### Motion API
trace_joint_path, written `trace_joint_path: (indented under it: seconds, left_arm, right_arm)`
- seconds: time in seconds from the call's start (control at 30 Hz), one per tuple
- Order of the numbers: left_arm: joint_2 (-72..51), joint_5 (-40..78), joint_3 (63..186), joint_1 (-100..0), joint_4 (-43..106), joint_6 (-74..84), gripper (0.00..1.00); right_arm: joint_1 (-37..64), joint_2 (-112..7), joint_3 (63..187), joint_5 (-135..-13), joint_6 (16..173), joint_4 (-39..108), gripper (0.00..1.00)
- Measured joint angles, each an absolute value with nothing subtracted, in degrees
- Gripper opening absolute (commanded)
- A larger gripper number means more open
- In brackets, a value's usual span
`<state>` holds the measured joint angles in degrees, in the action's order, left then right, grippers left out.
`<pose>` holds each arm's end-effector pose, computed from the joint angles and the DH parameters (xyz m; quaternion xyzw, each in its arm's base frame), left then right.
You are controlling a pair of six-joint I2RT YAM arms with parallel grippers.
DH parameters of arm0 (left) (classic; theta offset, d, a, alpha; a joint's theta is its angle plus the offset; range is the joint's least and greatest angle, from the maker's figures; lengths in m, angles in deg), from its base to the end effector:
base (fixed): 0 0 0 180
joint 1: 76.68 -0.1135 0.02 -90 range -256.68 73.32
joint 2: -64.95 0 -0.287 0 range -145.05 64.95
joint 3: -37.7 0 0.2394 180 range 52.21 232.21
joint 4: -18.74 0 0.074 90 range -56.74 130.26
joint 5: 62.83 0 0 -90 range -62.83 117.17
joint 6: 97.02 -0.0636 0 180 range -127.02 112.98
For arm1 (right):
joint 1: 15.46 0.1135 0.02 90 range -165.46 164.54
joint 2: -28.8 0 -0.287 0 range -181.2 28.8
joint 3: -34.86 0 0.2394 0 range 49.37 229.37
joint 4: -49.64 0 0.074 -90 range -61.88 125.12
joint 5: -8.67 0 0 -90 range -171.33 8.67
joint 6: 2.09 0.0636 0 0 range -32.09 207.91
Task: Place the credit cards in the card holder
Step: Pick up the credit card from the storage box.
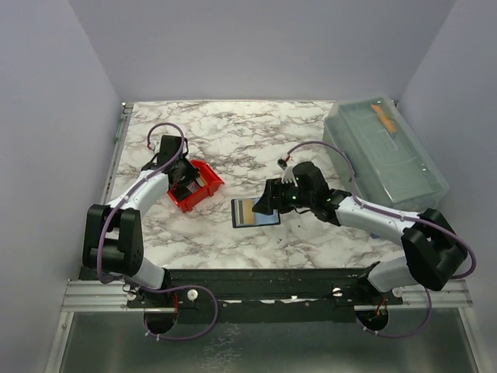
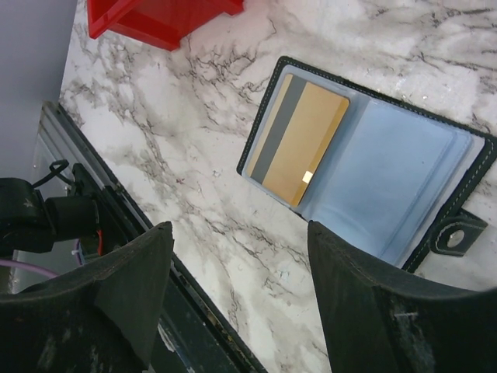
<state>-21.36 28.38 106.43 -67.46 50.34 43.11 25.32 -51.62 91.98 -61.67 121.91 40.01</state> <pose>0.3158 -0.0499 0.2235 -0.3310 0.8768 -0.1640 0.3079 0.2166 0.2151 0.2290 -0.1326 0.8593 0.4050 0.2829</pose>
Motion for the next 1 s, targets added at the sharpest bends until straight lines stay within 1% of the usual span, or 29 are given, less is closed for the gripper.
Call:
trace_joint_path:
  seconds: [0.17, 0.37, 0.57, 0.77, 0.93, 1.0]
  left_arm:
    - [-21.2, 23.6, 107.0, -68.7, 52.5, 37.6, 0.00]
    - [-20.6, 19.8, 109.2, -70.0, 55.5, 30.4, 0.00]
    - [-20.5, 16.9, 112.1, -70.9, 58.8, 23.8, 0.00]
    - [-20.3, 14.8, 113.0, -71.5, 60.0, 20.1, 0.00]
    - [-20.3, 15.0, 113.6, -72.0, 62.5, 20.0, 0.00]
    - [-20.4, 15.2, 114.5, -72.3, 64.0, 20.9, 0.00]
  right_arm:
    - [25.3, -56.7, 97.9, -61.1, 118.8, 39.0, 0.73]
    - [25.3, -69.3, 114.8, -61.2, 116.4, 38.9, 0.72]
    - [25.4, -83.2, 128.0, -60.1, 117.4, 45.4, 0.67]
    - [26.0, -92.1, 132.1, -57.8, 118.0, 49.5, 0.68]
    - [27.8, -93.5, 132.2, -57.1, 116.8, 53.2, 0.74]
    - [28.8, -93.5, 132.0, -57.1, 115.4, 55.8, 0.74]
